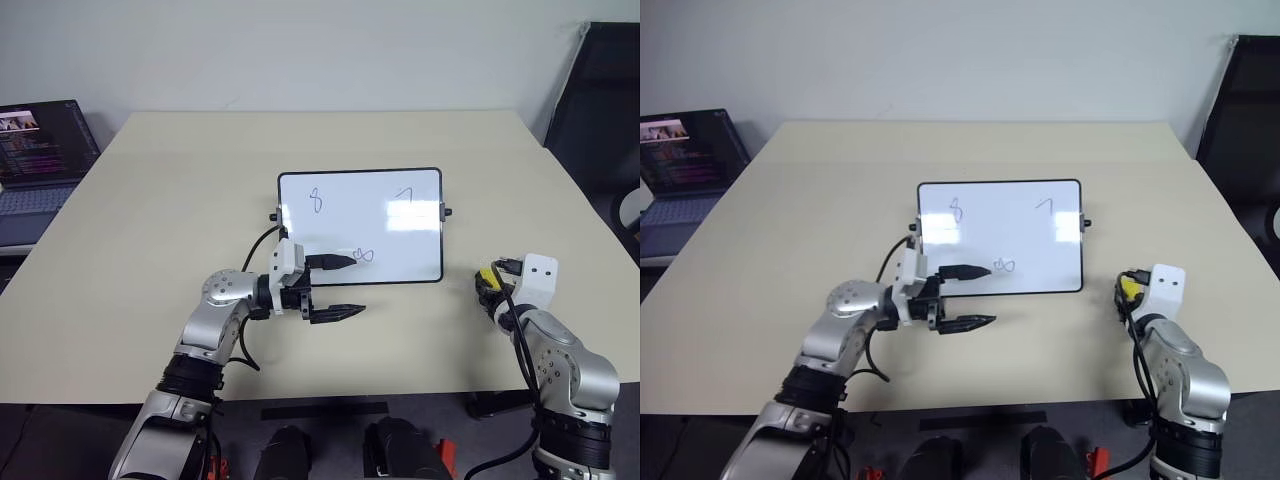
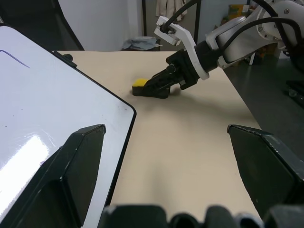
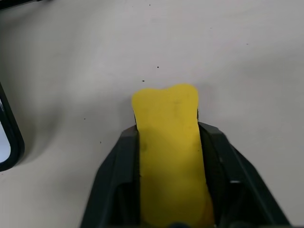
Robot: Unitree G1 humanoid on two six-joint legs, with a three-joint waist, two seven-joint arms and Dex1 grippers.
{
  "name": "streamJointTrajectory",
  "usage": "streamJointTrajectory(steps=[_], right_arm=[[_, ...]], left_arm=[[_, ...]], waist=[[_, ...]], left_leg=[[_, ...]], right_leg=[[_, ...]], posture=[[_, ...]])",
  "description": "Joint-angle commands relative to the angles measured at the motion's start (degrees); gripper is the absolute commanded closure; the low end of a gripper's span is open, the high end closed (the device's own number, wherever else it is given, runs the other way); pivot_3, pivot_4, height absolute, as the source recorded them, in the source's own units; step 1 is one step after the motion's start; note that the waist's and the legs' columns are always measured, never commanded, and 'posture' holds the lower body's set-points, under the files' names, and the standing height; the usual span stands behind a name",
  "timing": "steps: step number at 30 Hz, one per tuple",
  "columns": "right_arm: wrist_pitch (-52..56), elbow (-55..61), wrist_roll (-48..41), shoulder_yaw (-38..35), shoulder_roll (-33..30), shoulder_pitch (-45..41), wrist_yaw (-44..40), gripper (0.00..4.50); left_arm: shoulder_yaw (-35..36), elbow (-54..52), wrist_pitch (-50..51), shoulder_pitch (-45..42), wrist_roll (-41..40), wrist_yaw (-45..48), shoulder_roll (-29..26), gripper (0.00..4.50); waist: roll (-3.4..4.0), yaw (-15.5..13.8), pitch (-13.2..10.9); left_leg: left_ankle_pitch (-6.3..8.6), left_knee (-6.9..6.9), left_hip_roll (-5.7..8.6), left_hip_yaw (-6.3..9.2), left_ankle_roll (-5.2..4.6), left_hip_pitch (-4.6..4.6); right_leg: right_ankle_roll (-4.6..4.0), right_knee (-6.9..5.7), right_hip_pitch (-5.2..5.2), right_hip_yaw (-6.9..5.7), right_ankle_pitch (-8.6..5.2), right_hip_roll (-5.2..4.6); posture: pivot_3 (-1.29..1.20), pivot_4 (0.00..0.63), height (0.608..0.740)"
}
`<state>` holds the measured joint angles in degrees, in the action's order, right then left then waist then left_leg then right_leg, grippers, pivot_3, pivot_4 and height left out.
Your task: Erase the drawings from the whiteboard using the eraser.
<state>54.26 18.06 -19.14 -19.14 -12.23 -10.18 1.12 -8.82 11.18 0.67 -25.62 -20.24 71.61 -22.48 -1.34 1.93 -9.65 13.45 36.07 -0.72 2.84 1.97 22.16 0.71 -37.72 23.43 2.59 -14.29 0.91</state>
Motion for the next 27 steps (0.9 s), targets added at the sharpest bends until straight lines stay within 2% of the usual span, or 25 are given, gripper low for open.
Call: streamJointTrajectory(steps=[1, 9, 19, 27], right_arm=[[-0.91, 0.30, -0.37, -1.09, -0.13, -1.03, -0.22, 3.29], [-1.85, 0.37, 0.47, -0.46, -0.46, -1.27, 0.05, 3.29], [-13.04, 3.31, 4.62, 5.06, -1.33, -2.14, -1.89, 3.29], [-22.95, 1.72, 7.97, 10.91, -1.03, -8.28, -4.44, 3.29]], left_arm=[[0.63, -0.96, -1.02, -1.37, -0.21, -0.23, 0.17, 0.00], [1.01, -0.85, -0.74, -2.11, 0.11, -1.64, 0.54, 0.00], [1.37, 5.23, -7.36, -4.81, 8.35, -14.29, 3.30, 0.00], [1.40, 13.57, -12.98, -9.35, 14.11, -21.69, 4.09, 0.00]], waist=[[0.00, 0.00, 0.00], [0.00, 0.00, 0.00], [0.01, 0.02, -0.03], [-0.01, 0.01, -0.06]], left_leg=[[0.00, 0.00, 0.00, 0.00, 0.00, 0.00], [0.00, 0.00, 0.00, 0.00, 0.00, 0.00], [0.00, -0.02, 0.00, 0.02, 0.00, 0.12], [0.00, -0.01, 0.02, 0.03, 0.00, 0.19]], right_leg=[[0.00, 0.00, 0.00, 0.00, 0.00, 0.00], [0.00, 0.00, 0.00, -0.01, 0.00, 0.00], [0.01, 0.01, 0.09, -0.02, 0.00, 0.01], [0.04, 0.02, 0.13, -0.06, 0.02, 0.01]], posture=[[0.00, 0.150, 0.740], [0.00, 0.150, 0.740], [0.00, 0.150, 0.740], [0.00, 0.150, 0.740]])
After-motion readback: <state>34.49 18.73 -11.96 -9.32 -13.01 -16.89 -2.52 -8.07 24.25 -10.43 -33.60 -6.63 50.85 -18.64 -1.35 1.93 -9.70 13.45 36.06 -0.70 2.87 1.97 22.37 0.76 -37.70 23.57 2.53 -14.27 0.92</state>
